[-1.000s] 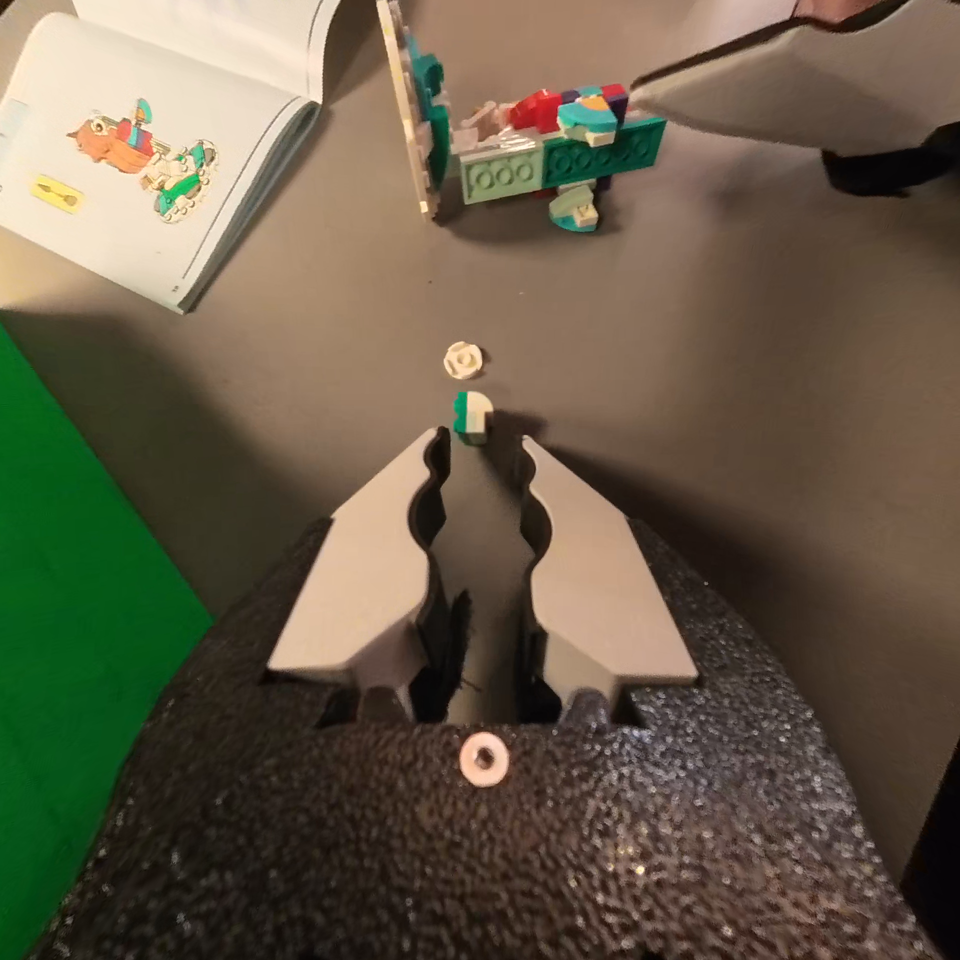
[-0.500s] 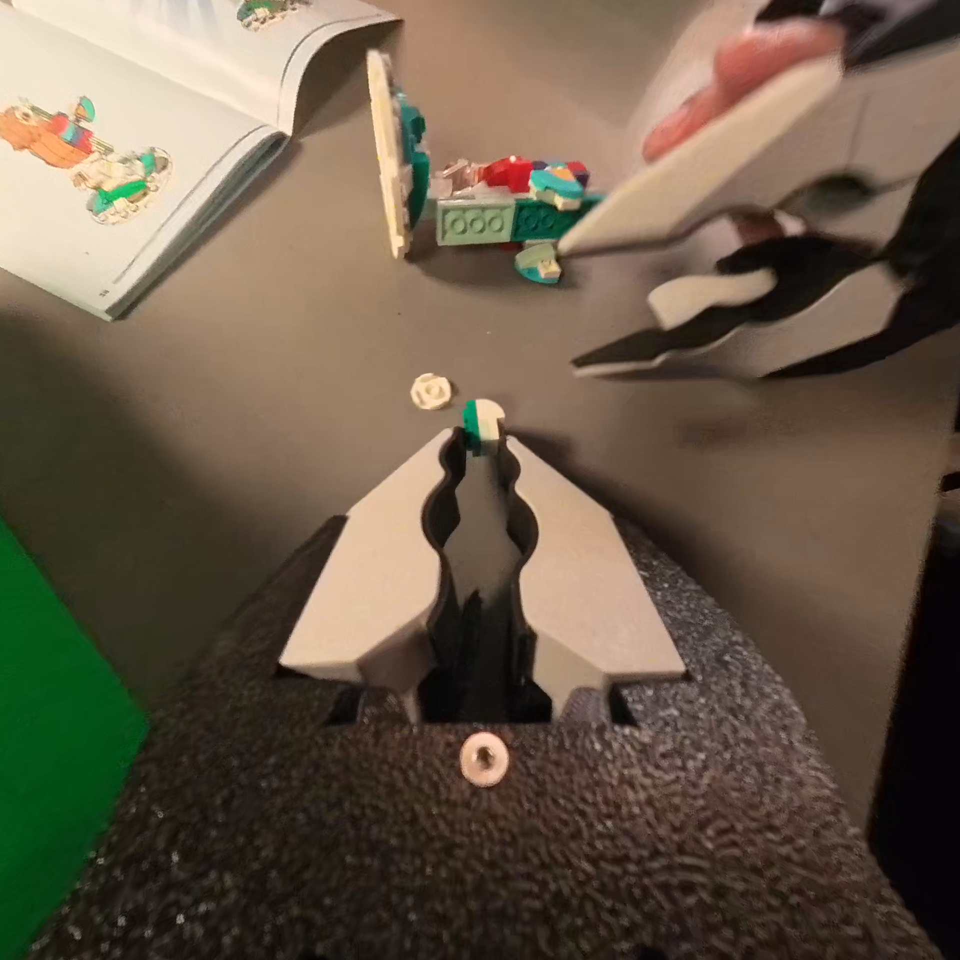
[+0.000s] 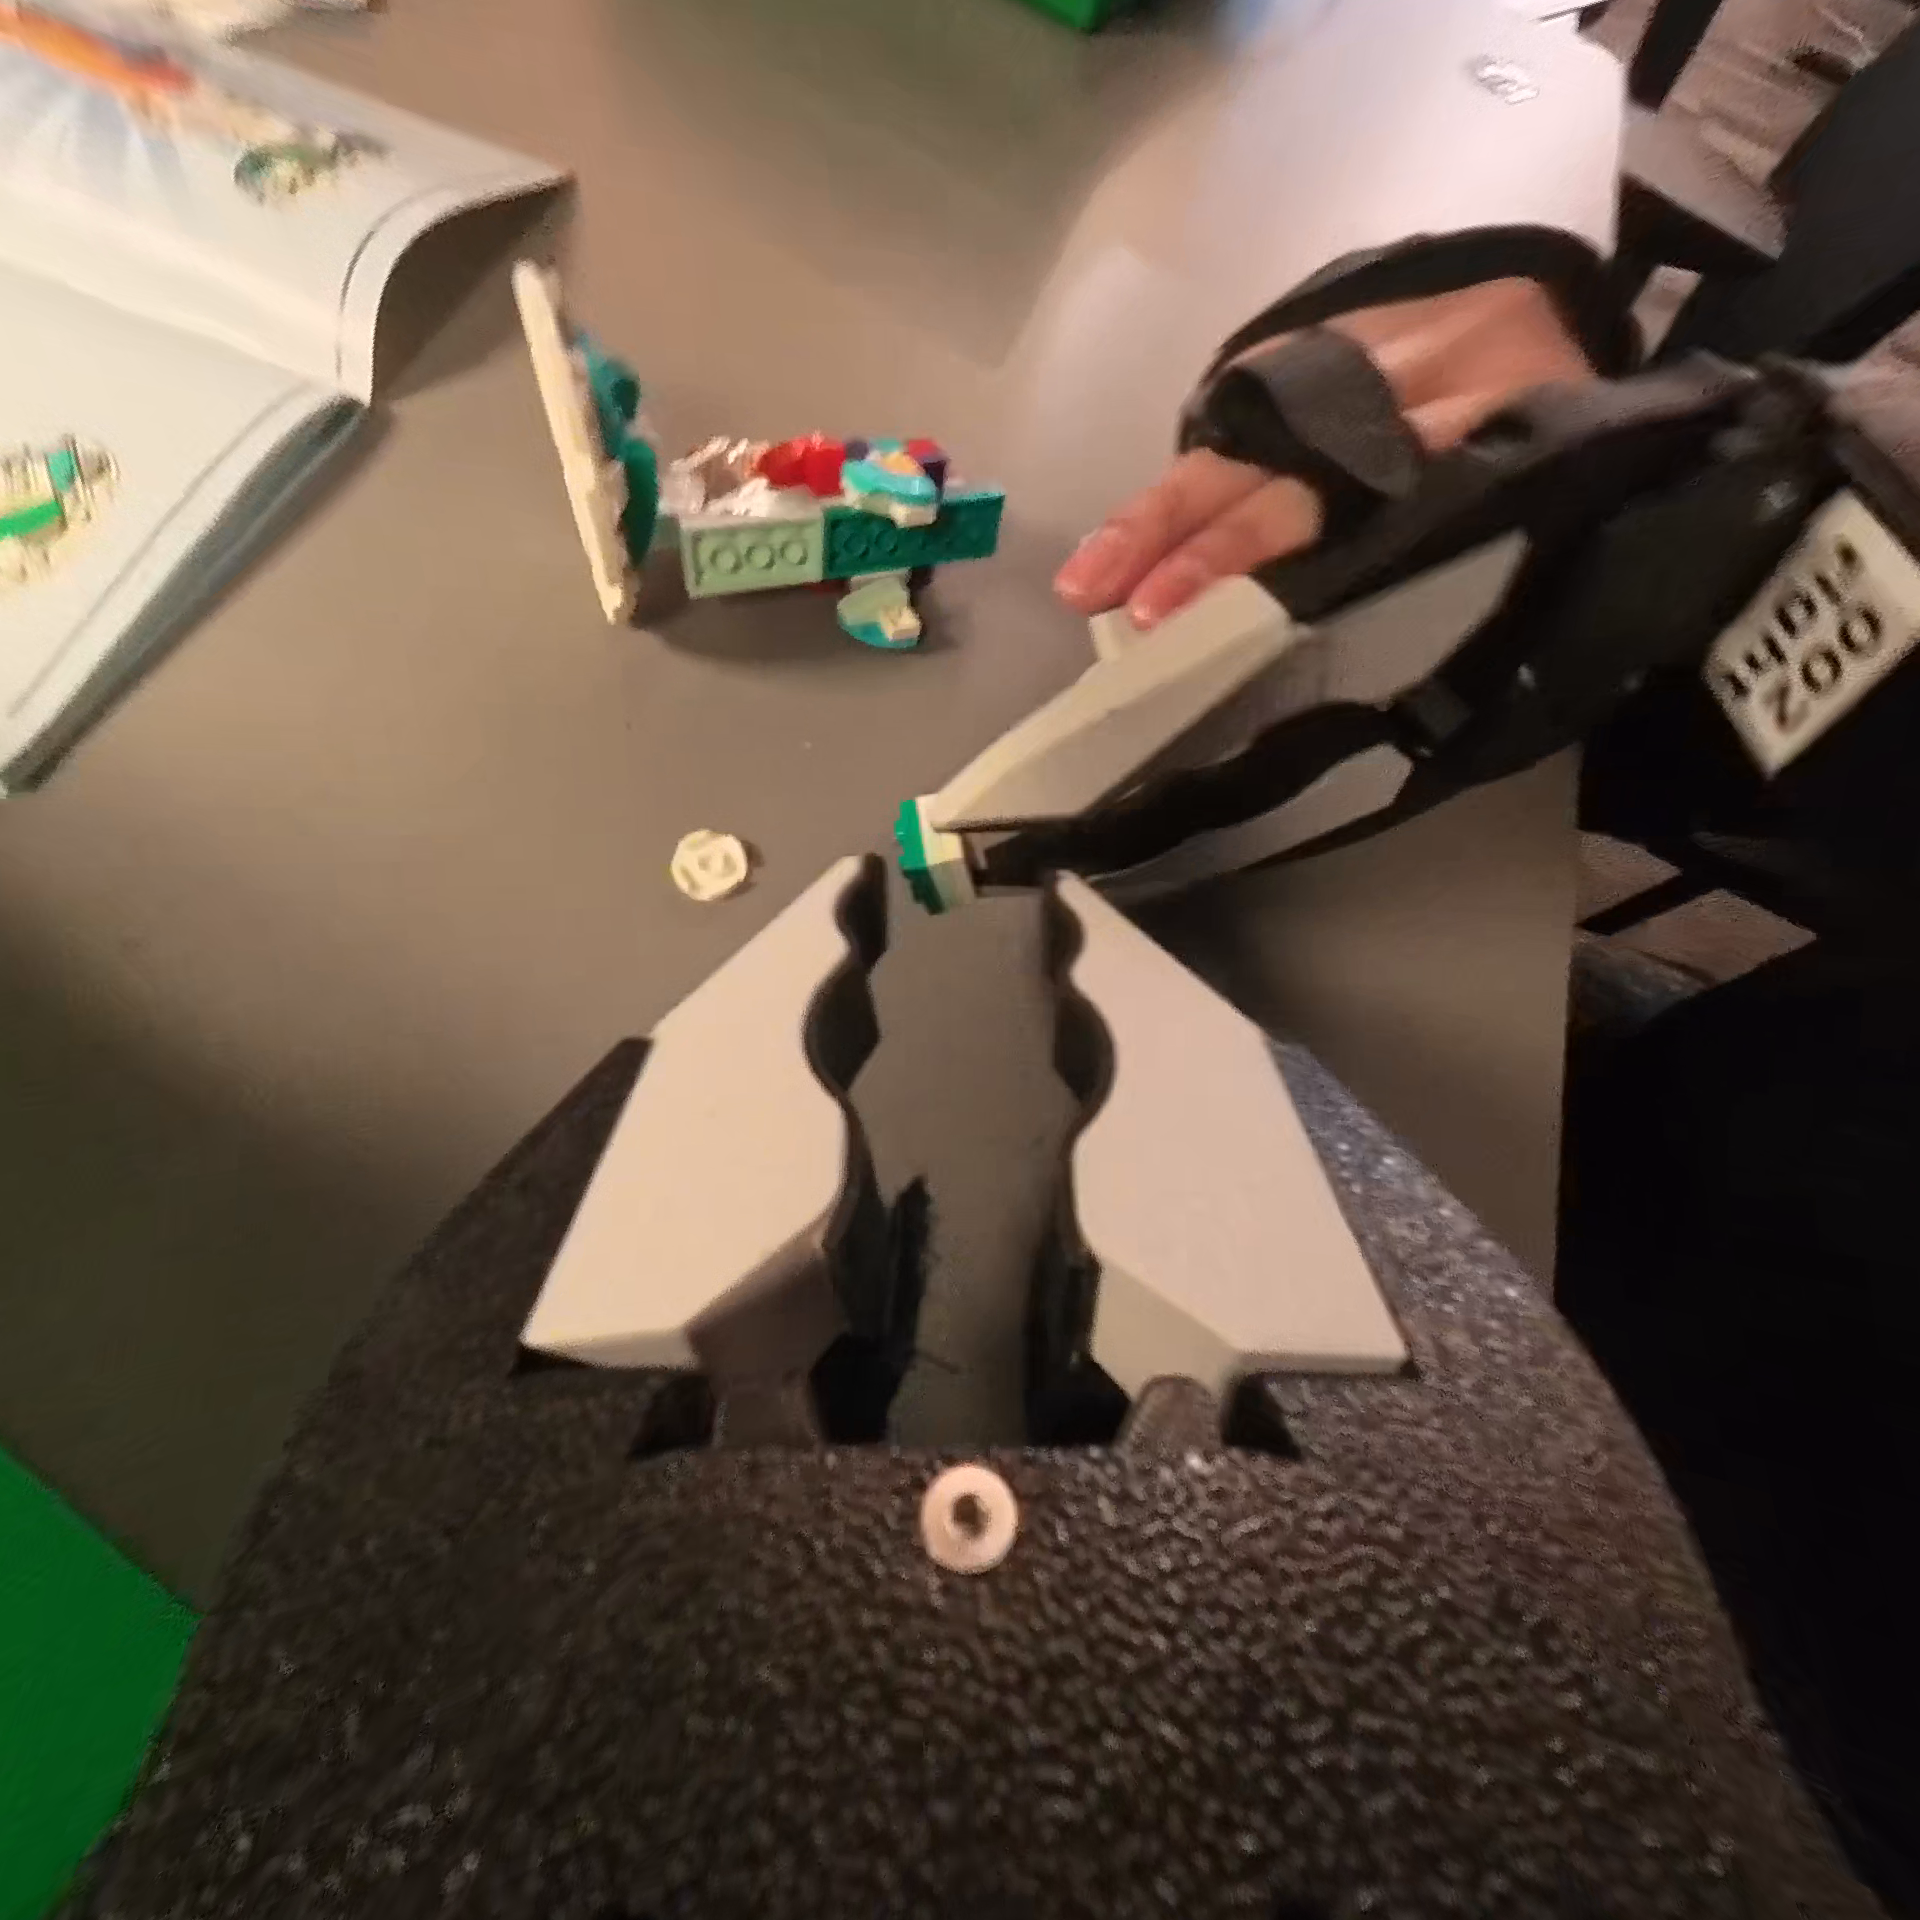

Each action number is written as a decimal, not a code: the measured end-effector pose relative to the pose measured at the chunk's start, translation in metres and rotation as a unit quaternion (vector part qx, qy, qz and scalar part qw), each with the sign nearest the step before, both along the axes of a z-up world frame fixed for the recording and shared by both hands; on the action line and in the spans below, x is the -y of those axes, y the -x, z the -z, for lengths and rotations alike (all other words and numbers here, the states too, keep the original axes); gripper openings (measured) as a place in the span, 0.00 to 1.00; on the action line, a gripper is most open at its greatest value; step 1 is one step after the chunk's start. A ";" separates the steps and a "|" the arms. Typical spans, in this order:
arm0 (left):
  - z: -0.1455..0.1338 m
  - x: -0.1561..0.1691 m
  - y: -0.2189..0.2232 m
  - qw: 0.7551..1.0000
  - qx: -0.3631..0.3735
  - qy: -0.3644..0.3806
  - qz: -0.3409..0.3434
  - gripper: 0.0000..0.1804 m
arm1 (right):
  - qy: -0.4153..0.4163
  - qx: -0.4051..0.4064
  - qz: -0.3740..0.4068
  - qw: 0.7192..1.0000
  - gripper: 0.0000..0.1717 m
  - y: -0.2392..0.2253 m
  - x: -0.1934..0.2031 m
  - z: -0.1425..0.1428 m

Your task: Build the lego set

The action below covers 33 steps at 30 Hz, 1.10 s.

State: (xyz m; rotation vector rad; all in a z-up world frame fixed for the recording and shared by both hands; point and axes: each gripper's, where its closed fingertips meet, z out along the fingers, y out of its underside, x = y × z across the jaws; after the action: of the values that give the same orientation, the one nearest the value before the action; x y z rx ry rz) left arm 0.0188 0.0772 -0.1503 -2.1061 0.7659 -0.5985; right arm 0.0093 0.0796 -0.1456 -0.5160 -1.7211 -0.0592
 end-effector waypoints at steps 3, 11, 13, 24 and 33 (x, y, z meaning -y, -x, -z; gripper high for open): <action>-0.017 -0.002 -0.001 0.995 -0.005 -0.096 0.027 0.23 | 0.171 -0.049 -0.022 0.984 0.09 -0.003 0.003 -0.015; -0.060 0.014 -0.020 0.966 0.067 -0.228 0.104 0.11 | 0.534 -0.125 -0.175 0.818 0.08 -0.023 0.018 -0.067; -0.062 0.015 -0.024 0.964 0.083 -0.226 0.112 0.11 | 0.557 -0.128 -0.194 0.797 0.08 -0.028 0.020 -0.072; -0.072 0.020 -0.030 0.958 0.177 -0.185 0.133 0.07 | 0.575 -0.122 -0.219 0.779 0.08 -0.033 0.025 -0.075; -0.073 0.020 -0.033 0.956 0.192 -0.175 0.134 0.10 | 0.576 -0.119 -0.222 0.778 0.08 -0.033 0.026 -0.075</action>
State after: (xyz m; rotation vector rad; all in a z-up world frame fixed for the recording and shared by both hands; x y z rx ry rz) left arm 0.0517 0.0572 -0.0777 -1.5130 0.8636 -0.9144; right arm 0.0427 0.0537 -0.0710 -0.9151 -1.4168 1.4260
